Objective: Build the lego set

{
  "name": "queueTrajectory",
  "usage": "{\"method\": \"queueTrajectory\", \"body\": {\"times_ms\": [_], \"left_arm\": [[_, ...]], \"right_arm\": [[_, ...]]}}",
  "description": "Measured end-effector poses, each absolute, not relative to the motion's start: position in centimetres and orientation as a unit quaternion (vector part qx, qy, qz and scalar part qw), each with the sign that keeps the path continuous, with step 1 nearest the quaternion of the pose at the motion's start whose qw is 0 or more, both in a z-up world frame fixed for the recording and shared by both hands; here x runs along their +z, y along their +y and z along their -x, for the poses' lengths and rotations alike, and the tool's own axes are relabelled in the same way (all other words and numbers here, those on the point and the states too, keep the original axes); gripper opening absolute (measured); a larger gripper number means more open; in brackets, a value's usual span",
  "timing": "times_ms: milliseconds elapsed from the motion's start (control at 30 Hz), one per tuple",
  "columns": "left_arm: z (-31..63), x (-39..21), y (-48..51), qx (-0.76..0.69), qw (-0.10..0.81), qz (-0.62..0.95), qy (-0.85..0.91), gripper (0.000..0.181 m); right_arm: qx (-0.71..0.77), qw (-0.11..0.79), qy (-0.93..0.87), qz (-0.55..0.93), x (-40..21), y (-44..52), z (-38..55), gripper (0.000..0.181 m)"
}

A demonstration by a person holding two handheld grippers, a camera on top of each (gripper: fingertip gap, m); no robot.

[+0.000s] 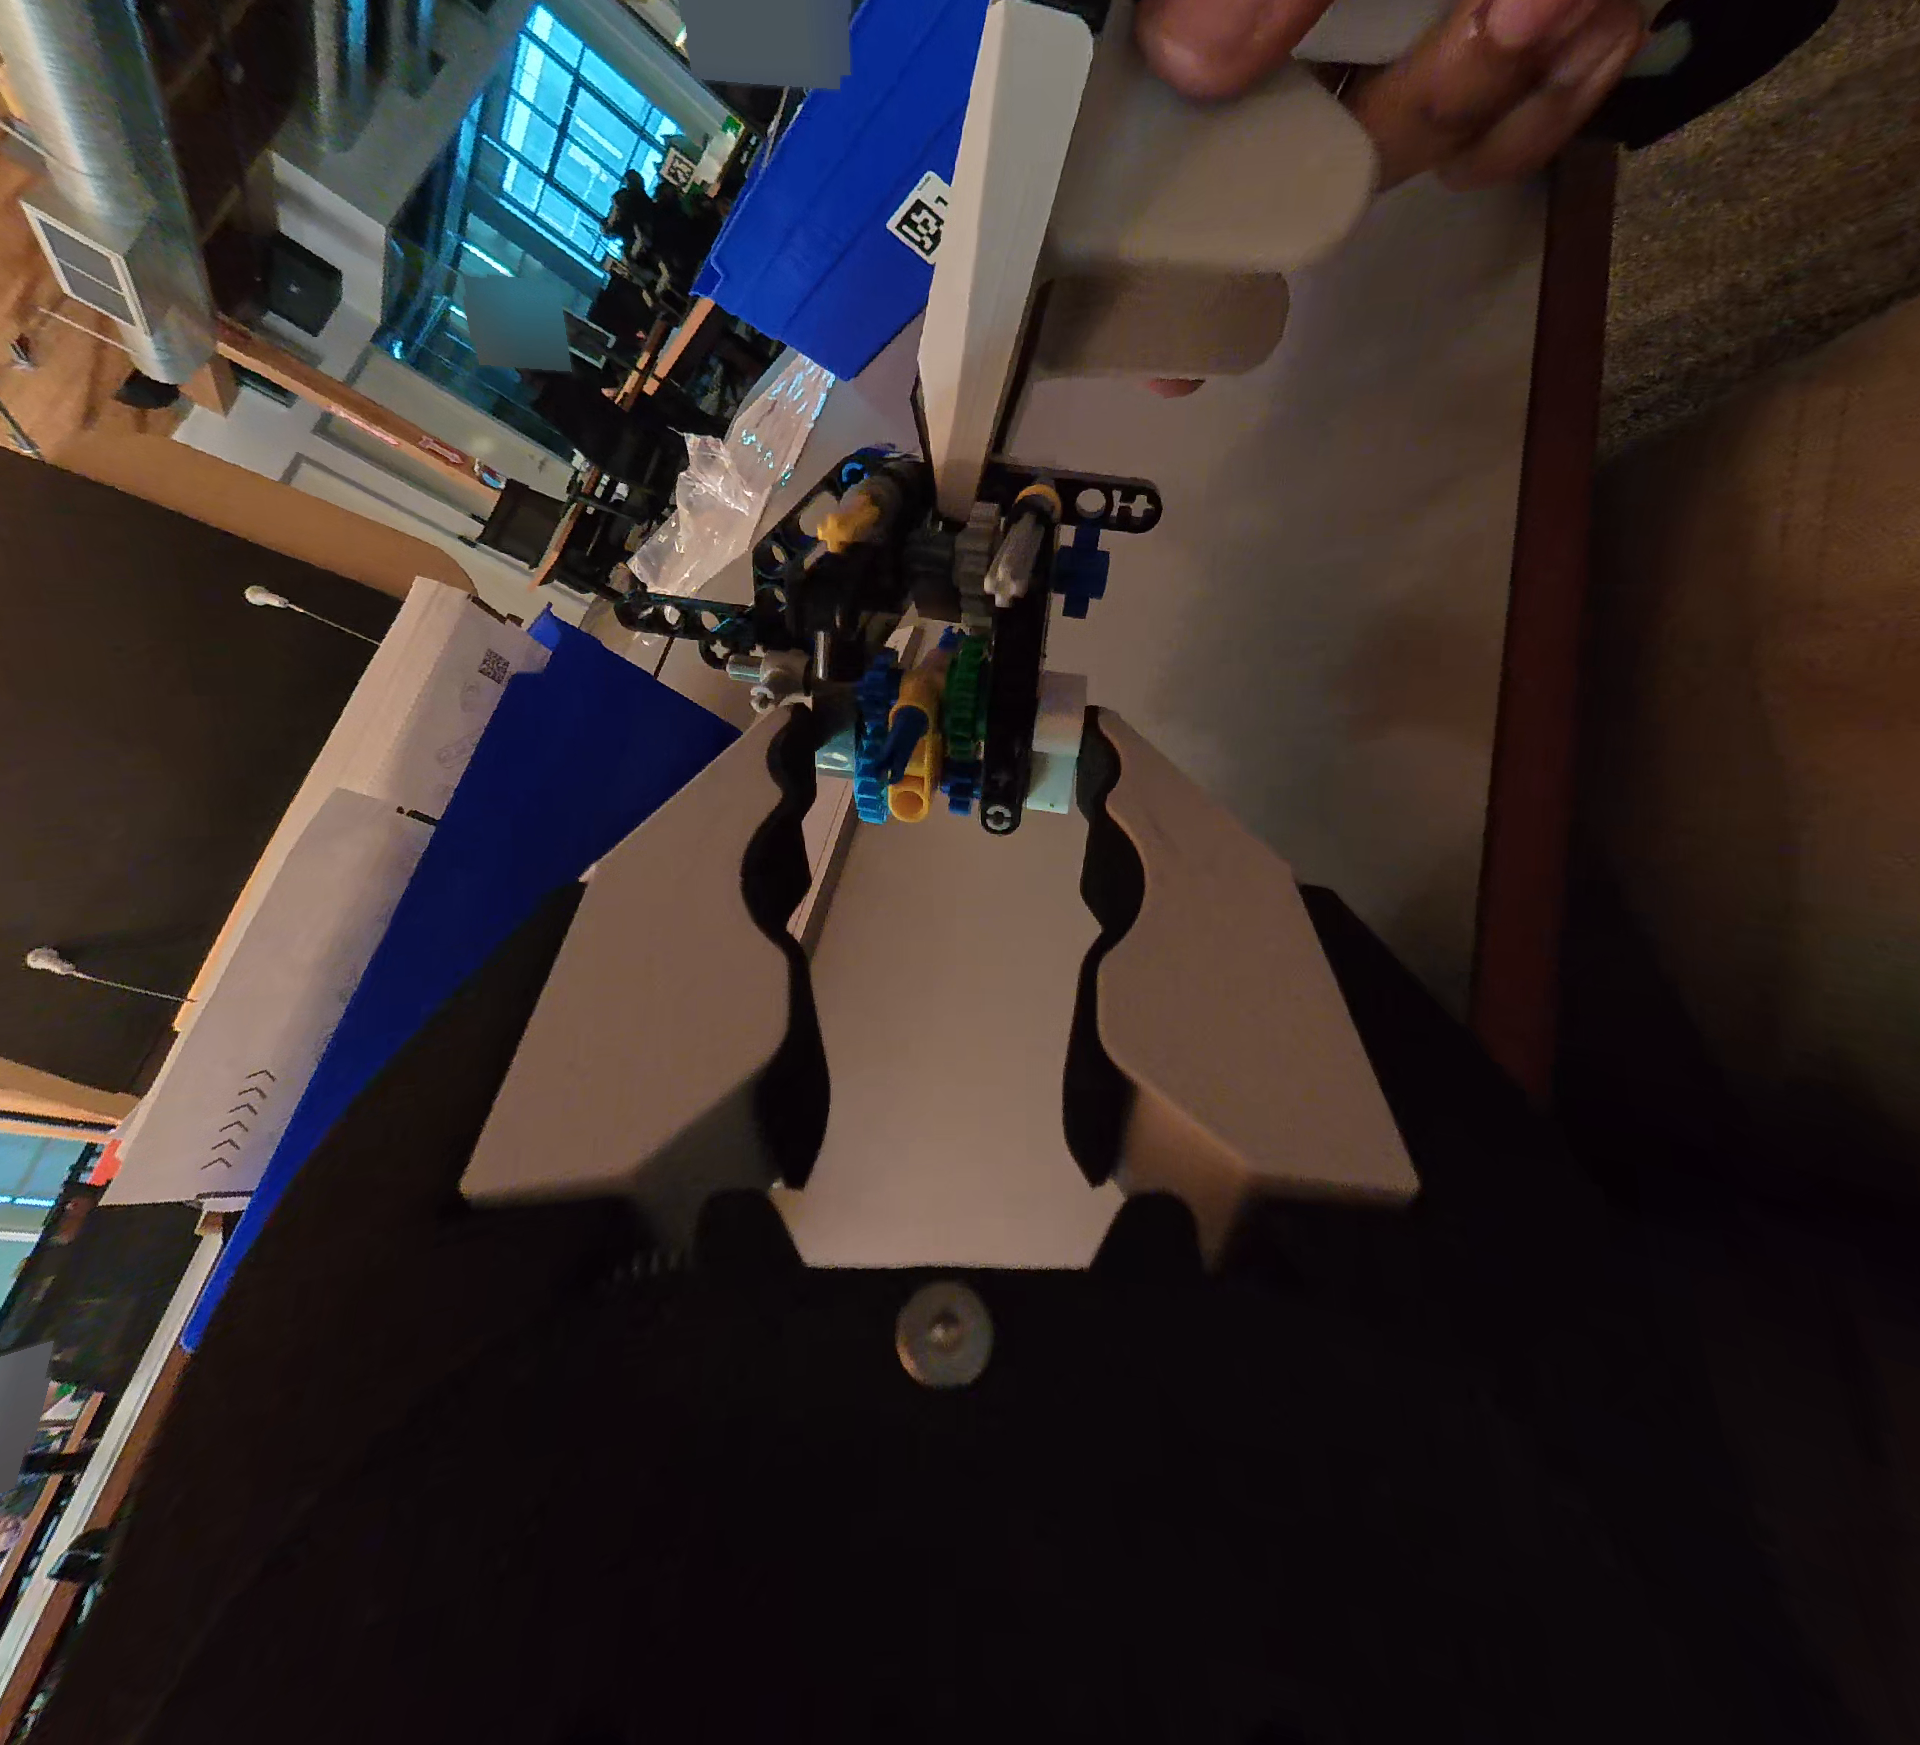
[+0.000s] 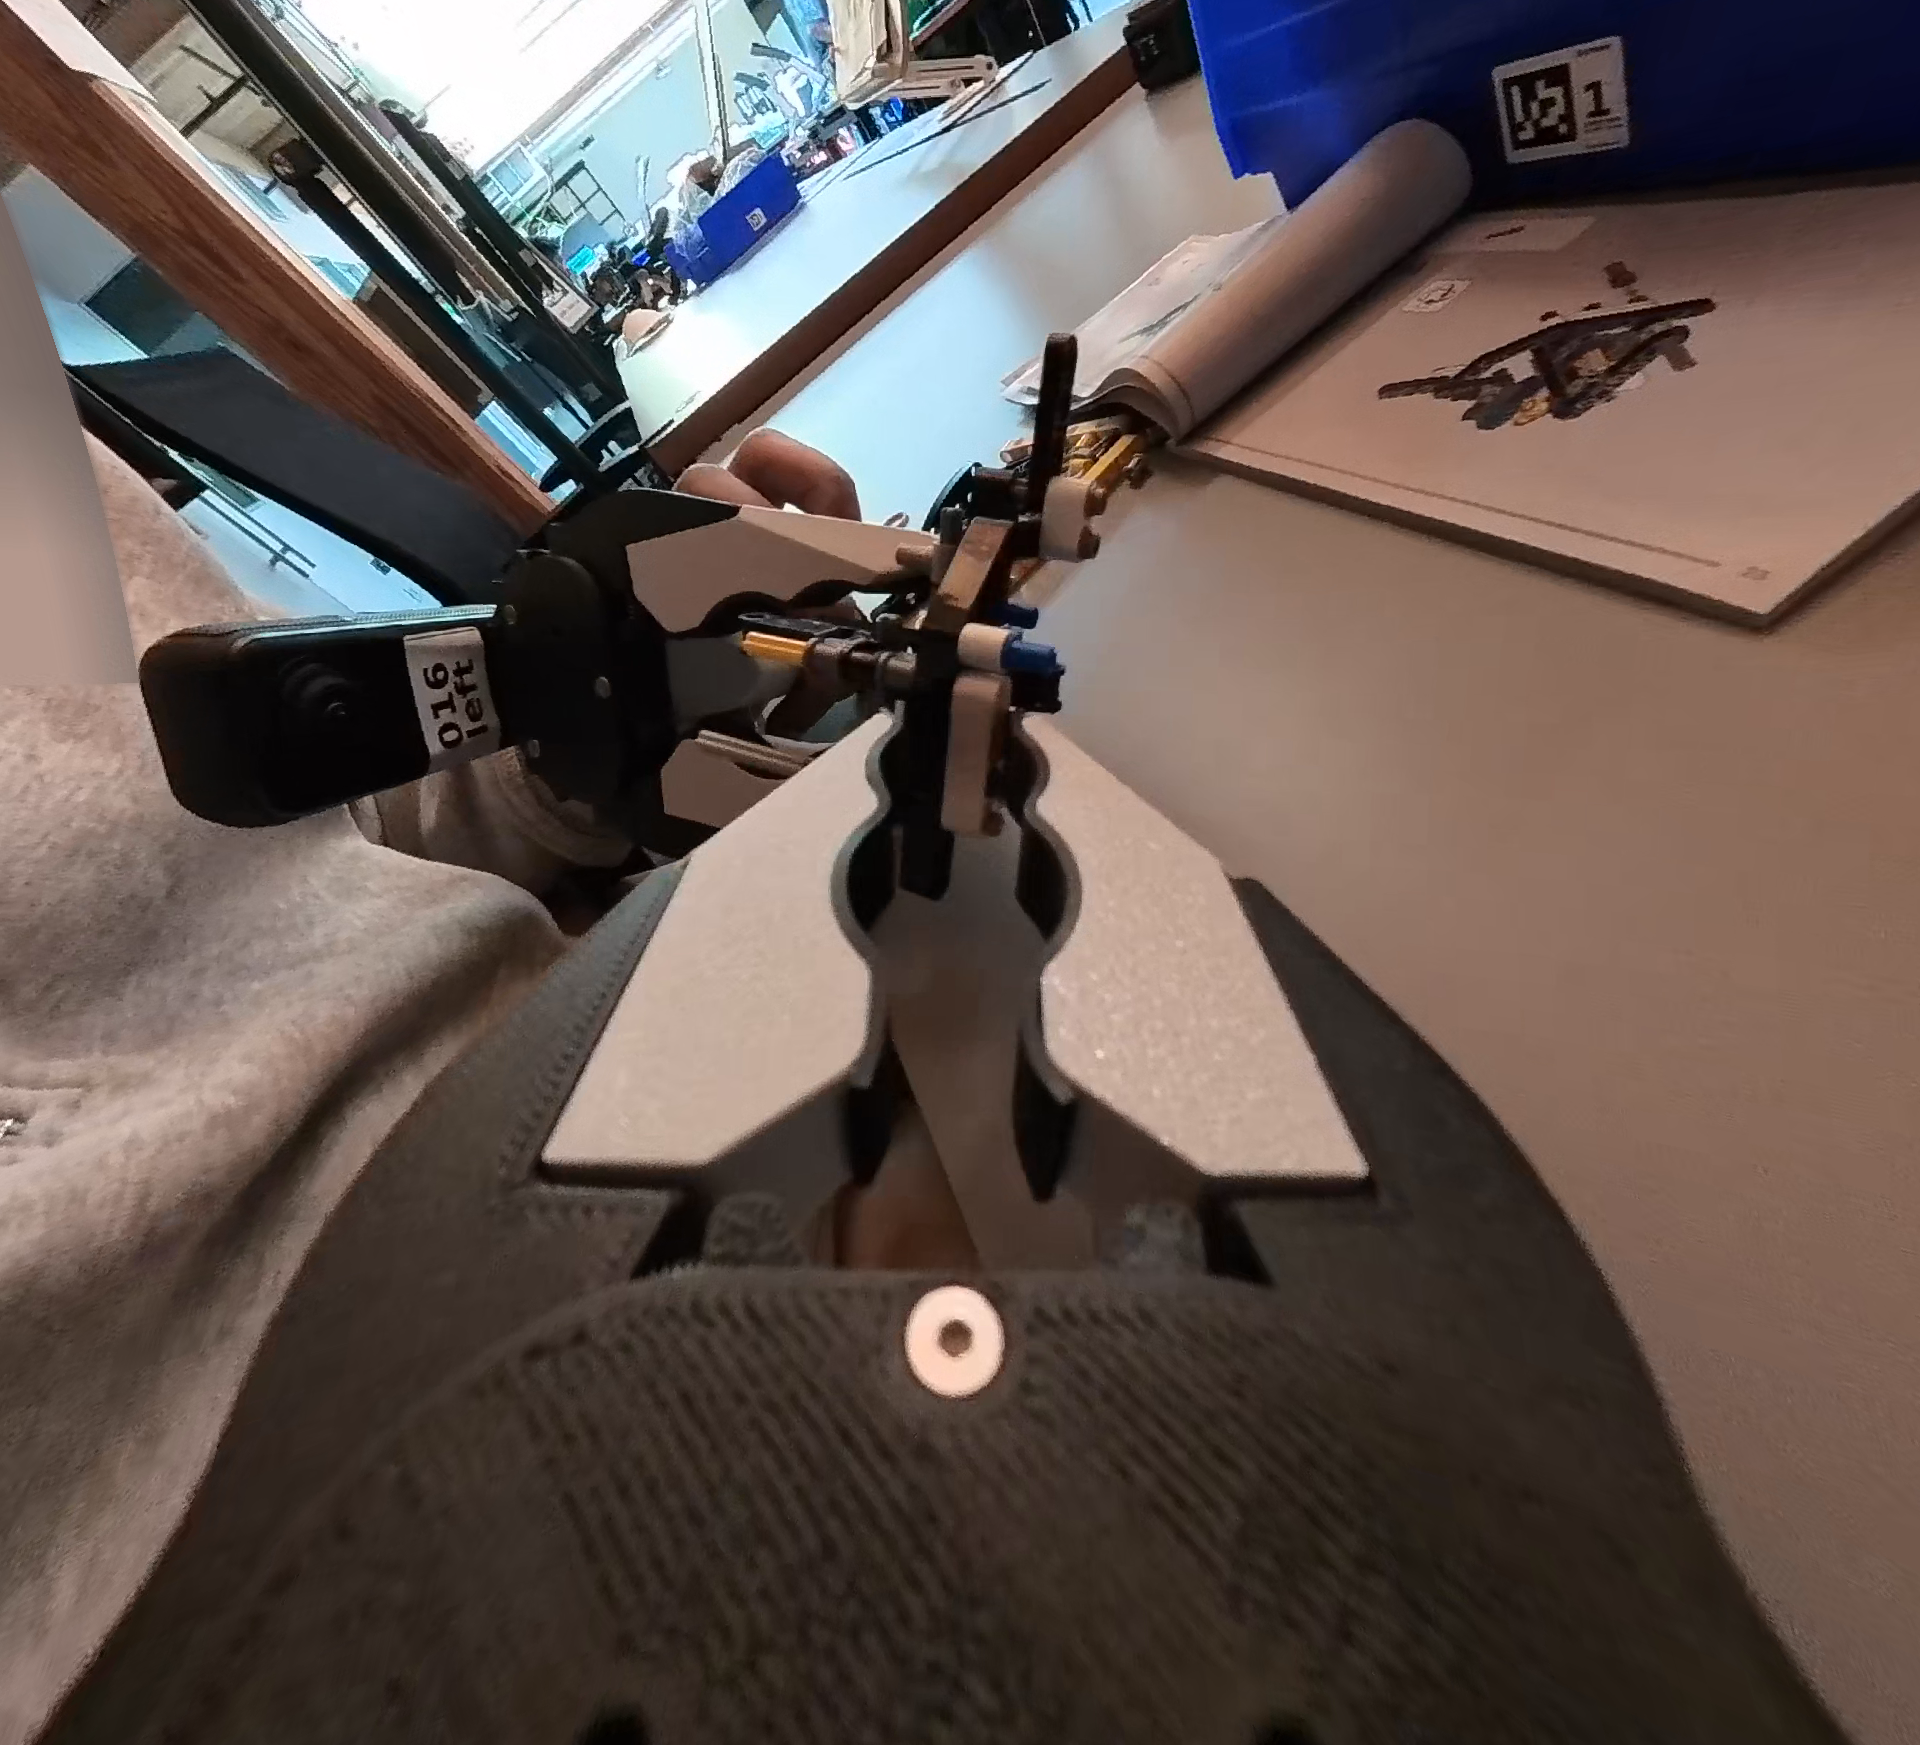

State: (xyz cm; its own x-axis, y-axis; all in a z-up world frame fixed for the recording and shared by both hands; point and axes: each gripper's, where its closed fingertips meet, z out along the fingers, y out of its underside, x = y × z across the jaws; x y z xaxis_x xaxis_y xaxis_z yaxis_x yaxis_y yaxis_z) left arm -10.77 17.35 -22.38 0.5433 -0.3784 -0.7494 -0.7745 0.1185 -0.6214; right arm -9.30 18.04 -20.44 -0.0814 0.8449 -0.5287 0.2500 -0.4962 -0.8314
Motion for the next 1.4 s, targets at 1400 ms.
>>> {"method": "queueTrajectory", "body": {"times_ms": [1400], "left_arm": [[9.7,-22.6,15.4,0.081,0.596,0.646,0.471,0.082]], "right_arm": [[0.625,0.157,-0.456,0.614,-21.2,14.9,9.0,0.016]]}}
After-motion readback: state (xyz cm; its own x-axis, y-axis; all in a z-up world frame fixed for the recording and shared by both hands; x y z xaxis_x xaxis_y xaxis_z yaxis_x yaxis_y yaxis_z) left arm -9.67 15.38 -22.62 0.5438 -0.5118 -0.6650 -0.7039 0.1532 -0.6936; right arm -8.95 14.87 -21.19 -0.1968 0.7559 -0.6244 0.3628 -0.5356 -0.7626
